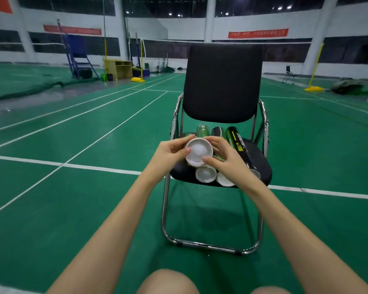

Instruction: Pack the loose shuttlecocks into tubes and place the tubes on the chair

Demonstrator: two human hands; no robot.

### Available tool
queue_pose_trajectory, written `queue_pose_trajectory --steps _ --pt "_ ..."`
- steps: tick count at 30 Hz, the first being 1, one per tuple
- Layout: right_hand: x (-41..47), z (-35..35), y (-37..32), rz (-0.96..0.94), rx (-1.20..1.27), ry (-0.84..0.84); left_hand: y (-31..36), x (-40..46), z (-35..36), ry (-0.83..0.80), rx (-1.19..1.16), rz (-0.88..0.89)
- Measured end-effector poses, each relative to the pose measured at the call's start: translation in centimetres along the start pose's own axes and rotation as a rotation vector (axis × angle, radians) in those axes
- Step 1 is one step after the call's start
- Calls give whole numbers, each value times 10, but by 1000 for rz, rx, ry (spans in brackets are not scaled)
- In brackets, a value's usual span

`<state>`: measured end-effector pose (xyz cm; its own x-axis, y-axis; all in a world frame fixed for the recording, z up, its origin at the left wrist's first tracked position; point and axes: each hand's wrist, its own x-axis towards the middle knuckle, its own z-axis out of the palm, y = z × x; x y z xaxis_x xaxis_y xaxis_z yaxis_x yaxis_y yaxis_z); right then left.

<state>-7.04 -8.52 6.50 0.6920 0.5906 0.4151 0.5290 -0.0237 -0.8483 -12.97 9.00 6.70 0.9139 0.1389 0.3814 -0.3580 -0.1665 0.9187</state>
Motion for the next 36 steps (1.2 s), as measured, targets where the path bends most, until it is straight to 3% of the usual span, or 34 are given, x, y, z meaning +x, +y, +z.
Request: queue_pose_trajectory --steps 6,20,30,36 --pt "30 -8 35 60 -13 31 -35 32 -6 -52 49 -17" --pt "71 0 103 217 -417 -64 -111 78 -18 5 155 -97" --pt "73 0 105 244 -441 -99 -128 64 -9 -4 458 -29" --pt "61 -1 87 153 -499 -149 -125 61 -5 -123 589 -35"
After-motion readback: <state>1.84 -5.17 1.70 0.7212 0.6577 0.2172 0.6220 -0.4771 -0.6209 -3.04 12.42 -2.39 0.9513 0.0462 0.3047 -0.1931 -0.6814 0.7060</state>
